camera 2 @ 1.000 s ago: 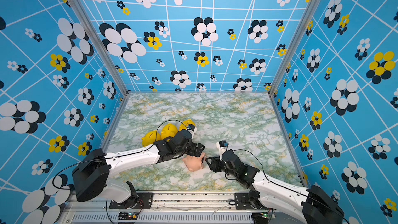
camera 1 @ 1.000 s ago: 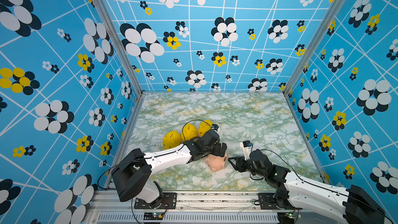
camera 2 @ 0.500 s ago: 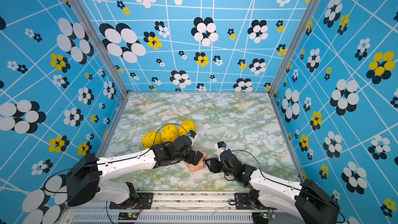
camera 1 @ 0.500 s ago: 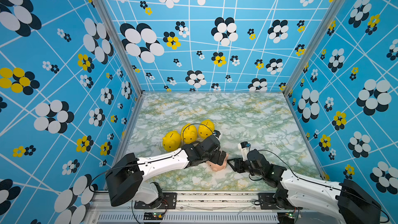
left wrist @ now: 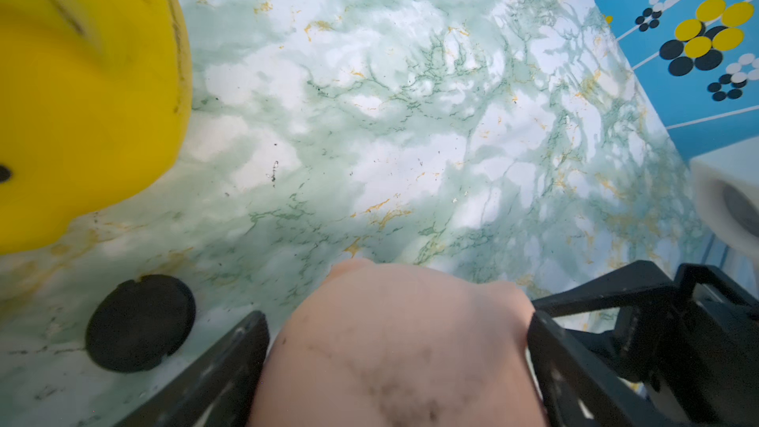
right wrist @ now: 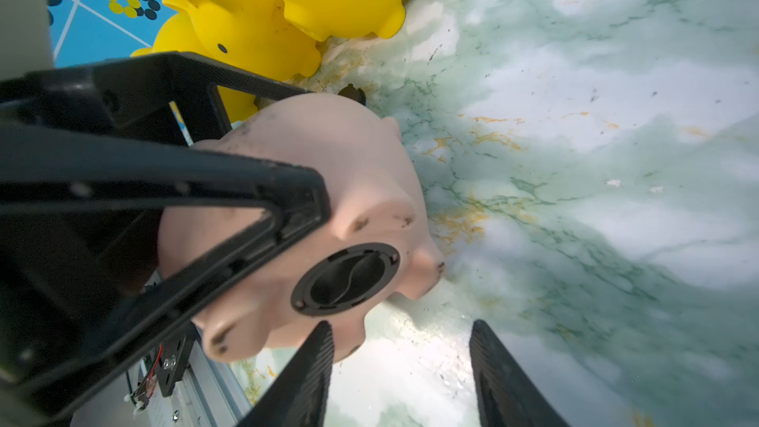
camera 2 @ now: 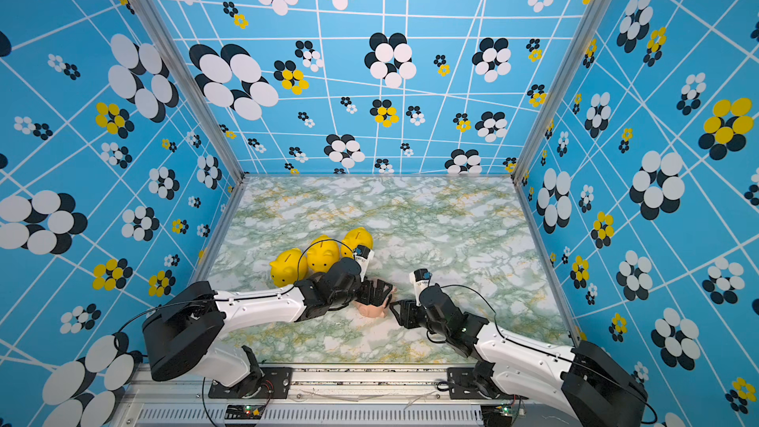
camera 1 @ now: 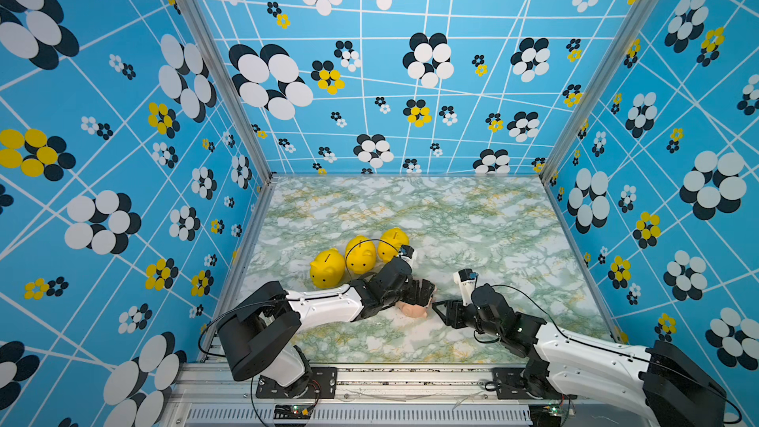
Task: Open piggy banks
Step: Adjust the piggy bank at the center of the board.
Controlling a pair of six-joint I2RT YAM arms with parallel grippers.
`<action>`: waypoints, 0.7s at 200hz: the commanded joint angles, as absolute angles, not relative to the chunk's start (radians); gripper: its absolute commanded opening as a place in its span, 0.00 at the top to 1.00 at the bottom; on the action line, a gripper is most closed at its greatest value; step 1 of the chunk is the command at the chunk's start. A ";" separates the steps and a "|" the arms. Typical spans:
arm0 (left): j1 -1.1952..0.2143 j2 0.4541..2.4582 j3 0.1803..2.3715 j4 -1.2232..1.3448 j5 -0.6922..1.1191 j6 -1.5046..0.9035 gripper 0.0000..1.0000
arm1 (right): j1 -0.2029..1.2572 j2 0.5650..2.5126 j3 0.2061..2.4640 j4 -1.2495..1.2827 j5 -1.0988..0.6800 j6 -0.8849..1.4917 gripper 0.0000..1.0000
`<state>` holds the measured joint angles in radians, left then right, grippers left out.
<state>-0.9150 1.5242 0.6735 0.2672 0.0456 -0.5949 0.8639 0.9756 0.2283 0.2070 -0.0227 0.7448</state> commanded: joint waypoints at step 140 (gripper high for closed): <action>-0.849 1.645 0.515 0.296 0.190 -0.727 0.00 | 0.836 0.928 0.233 0.335 -0.092 0.808 0.66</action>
<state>-0.8482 1.5707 0.5751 0.5259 0.1913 -0.7124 0.8410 0.8886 0.2382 0.2306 -0.0494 0.7998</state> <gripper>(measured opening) 0.997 0.367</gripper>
